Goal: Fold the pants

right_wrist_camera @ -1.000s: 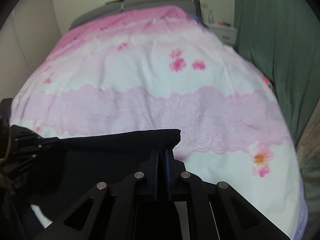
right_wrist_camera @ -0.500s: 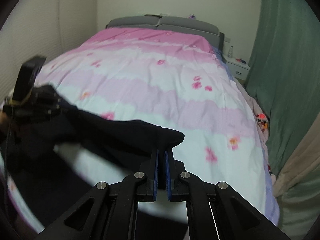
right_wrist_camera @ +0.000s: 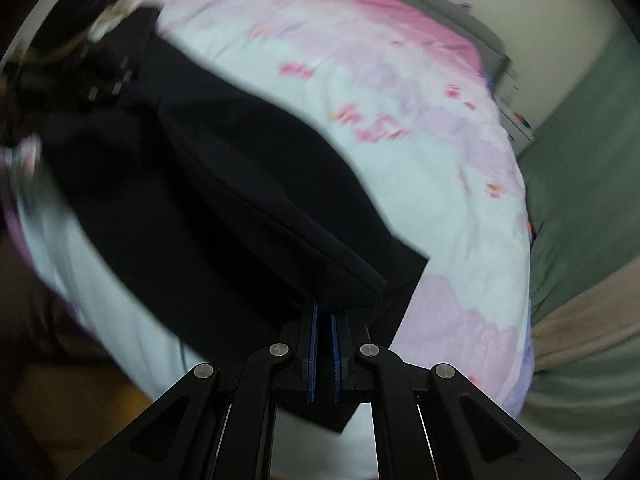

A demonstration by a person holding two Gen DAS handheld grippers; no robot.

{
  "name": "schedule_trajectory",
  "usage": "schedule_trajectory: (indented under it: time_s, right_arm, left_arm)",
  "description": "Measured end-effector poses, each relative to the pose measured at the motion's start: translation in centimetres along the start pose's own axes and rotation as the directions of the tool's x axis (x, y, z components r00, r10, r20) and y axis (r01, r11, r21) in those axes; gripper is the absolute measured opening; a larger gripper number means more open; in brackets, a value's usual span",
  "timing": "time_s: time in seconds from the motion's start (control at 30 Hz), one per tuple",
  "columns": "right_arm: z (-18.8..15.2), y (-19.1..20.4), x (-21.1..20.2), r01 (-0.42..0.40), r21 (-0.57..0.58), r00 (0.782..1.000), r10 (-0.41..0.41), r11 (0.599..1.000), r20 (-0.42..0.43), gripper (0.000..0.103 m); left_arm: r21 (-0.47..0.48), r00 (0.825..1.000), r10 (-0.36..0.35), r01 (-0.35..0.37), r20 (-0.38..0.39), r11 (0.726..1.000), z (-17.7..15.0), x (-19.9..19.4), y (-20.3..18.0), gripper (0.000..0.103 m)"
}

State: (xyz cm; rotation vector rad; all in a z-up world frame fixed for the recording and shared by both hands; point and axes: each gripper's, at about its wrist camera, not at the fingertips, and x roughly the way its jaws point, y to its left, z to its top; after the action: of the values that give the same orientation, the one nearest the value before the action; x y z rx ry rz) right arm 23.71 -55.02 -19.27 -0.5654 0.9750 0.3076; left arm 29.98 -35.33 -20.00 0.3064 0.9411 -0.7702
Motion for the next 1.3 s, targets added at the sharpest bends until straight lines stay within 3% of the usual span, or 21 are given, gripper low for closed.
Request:
schedule_trajectory:
  time_s: [0.1,0.23,0.27,0.33,0.47,0.5,0.57,0.63,0.7,0.8,0.87,1.07,1.17,1.27,1.3]
  right_arm:
    - [-1.0,2.0,1.2,0.024,-0.089,0.999,-0.027,0.996,-0.04,0.005]
    - [-1.8,2.1,2.3,-0.004,-0.054,0.996,-0.001,0.999,-0.091,0.008]
    - [-1.9,2.2,2.3,0.012,-0.049,0.995,-0.016,0.999,-0.094,0.012]
    - [-2.0,2.0,1.8,0.047,-0.023,0.994,-0.049,0.999,-0.093,0.034]
    - [-2.3,1.0,-0.7,0.077,0.11,0.997,-0.074,0.991,-0.031,0.057]
    - [-2.3,0.7,-1.4,0.089,0.158,0.996,-0.087,0.983,-0.019,0.067]
    - [-2.5,0.3,-3.0,0.115,0.275,0.993,-0.118,0.955,-0.005,0.068]
    - [-2.7,0.3,-4.3,0.095,0.378,0.994,-0.109,0.921,0.014,0.068]
    - [-3.2,0.2,-5.3,0.079,0.513,0.995,-0.101,0.855,0.014,0.068]
    - [-4.7,0.3,-6.2,-0.026,0.735,0.997,-0.037,0.678,0.069,0.068]
    - [-6.2,1.0,-6.3,-0.111,0.863,0.991,-0.017,0.493,0.136,0.069]
    - [-8.9,4.7,-3.2,-0.138,0.987,0.988,-0.063,0.085,0.143,0.069]
    - [-10.5,5.4,-2.1,-0.191,0.979,0.977,-0.107,-0.069,0.183,0.068]
    - [-11.1,5.3,-0.7,-0.203,0.967,0.976,-0.106,-0.154,0.188,0.066]
    - [-11.4,5.3,-0.4,-0.215,0.961,0.974,-0.105,-0.175,0.199,0.06]
  left_arm:
    - [-0.017,1.0,0.014,-0.014,0.011,1.0,-1.1,0.4,-0.2,0.005]
    - [-0.021,0.999,0.037,-0.037,0.031,0.999,-1.1,0.1,-0.4,0.005]
    - [-0.015,0.998,0.044,-0.043,0.041,0.999,-1.2,-0.1,-0.5,0.005]
    - [-0.007,0.995,0.061,-0.061,0.074,0.998,-1.0,-1.3,-0.8,0.008]
    - [-0.001,0.989,0.06,-0.06,0.135,0.998,-0.7,-4.0,-1.1,0.029]
    - [0.014,0.987,0.065,-0.067,0.147,0.998,-0.7,-4.6,-1.3,0.03]
    - [0.037,0.985,0.067,-0.074,0.162,0.997,-0.7,-5.7,-1.4,0.041]
    - [0.043,0.984,0.065,-0.073,0.167,0.996,-0.7,-6.4,-1.2,0.043]
    - [0.035,0.983,0.071,-0.078,0.17,0.996,-0.8,-6.8,-0.6,0.043]
    - [-0.002,0.981,0.091,-0.092,0.171,0.996,-1.6,-7.3,1.0,0.044]
    - [-0.035,0.98,0.112,-0.108,0.167,0.994,-2.1,-7.3,2.3,0.045]
    - [-0.153,0.972,0.18,-0.157,0.15,0.976,-4.4,-7.6,5.8,0.046]
    - [-0.145,0.968,0.201,-0.18,0.147,0.973,-5.0,-7.4,6.0,0.048]
    - [-0.14,0.967,0.206,-0.186,0.152,0.973,-5.0,-7.0,5.6,0.052]
    - [-0.138,0.966,0.208,-0.187,0.153,0.973,-5.0,-6.7,5.5,0.053]
